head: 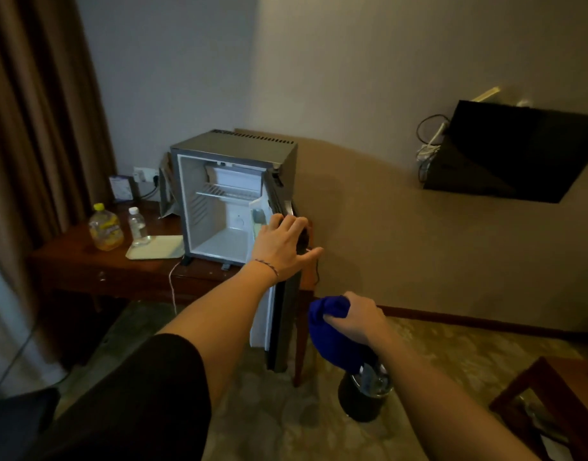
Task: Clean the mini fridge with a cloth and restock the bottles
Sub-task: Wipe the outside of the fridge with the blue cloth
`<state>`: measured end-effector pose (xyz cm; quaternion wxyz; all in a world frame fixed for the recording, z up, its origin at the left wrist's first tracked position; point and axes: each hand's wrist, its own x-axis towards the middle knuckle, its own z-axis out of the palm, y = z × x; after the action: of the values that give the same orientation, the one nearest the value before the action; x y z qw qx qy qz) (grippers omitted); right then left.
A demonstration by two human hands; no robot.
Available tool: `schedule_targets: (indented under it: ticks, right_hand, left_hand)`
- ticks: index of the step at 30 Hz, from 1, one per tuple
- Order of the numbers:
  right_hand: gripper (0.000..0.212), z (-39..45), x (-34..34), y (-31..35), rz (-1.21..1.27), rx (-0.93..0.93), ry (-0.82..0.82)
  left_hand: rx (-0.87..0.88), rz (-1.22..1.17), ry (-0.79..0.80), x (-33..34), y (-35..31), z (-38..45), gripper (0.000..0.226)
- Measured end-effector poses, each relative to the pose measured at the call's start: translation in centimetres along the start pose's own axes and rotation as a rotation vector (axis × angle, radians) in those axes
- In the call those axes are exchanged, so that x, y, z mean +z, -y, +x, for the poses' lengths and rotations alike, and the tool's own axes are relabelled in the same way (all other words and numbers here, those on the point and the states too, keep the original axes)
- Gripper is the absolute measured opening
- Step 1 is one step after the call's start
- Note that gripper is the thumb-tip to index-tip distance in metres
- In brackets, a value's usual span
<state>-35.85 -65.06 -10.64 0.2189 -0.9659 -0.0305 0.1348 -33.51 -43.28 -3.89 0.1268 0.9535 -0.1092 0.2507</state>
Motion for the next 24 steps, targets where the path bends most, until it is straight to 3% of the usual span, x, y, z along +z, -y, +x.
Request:
schedule_targets:
  ticks: [6,11,17,24]
  right_hand:
    - [0.046,1.9,0.0,4.3,-0.013,-0.137,0.023]
    - [0.040,4.5,0.4,9.9,-0.008,-0.247,0.041]
    - [0.036,9.8,-0.1,17.5,-0.034,-0.356,-0.018]
    - [0.037,15.5,-2.2,26.2,-0.044,-0.360,-0.127]
  left_hand:
    - [-0.081,0.070,-0.070,-3.7,8.6,-2.2,0.058]
    - [-0.252,0.171,-0.053,-5.5,15.2,-2.3,0.062]
    - [-0.255,0.232,-0.038,-5.6,21.6,-0.4,0.055]
    - [-0.304,0.187,-0.026,-6.0,30.4,5.0,0.043]
